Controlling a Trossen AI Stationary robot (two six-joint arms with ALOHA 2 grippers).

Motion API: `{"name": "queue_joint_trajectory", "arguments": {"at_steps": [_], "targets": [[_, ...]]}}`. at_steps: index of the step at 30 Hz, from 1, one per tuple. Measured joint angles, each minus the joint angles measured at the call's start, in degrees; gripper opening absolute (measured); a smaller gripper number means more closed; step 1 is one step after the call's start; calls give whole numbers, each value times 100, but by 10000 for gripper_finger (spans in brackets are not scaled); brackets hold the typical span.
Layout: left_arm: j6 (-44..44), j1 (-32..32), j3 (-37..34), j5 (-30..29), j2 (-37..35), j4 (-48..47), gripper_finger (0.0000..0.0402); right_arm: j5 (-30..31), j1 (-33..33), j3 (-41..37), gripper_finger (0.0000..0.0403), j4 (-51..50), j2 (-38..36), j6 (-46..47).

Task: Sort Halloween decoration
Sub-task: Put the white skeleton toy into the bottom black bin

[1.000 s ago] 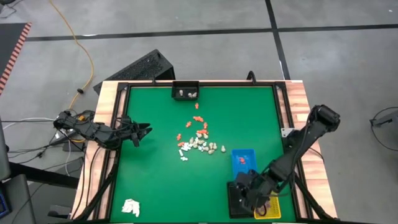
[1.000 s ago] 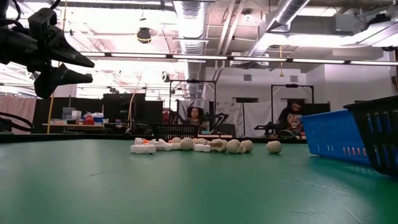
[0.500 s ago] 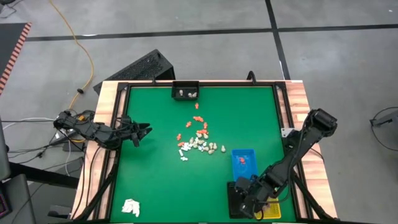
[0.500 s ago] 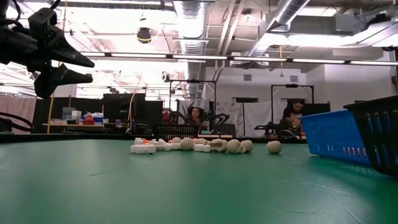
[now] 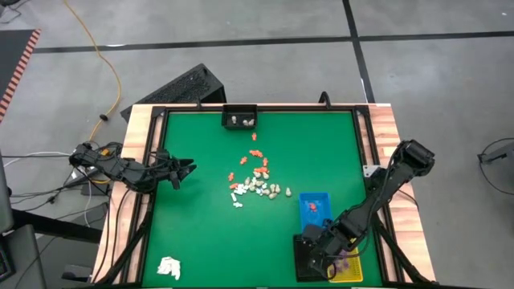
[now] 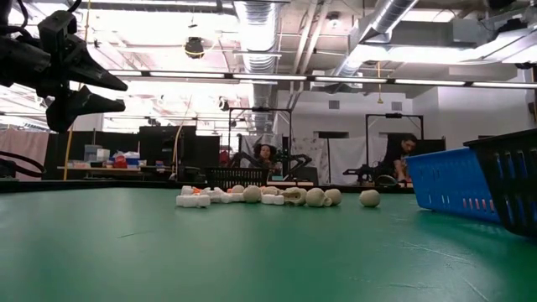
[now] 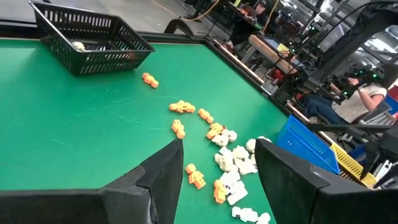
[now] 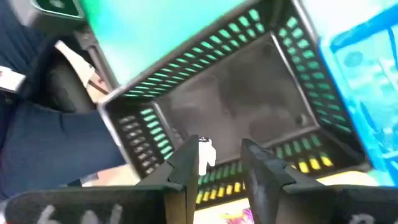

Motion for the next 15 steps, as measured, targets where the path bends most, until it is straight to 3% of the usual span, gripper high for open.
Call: {"name": "queue_joint_trajectory", "arguments": {"at_steps": [5, 15], "targets": [[-2, 1, 0, 0, 0, 0, 189, 112, -90, 0, 119, 368, -101, -541], [-2, 0, 0, 3, 0, 2, 189, 567, -180, 0, 119, -707, -142, -329]]}}
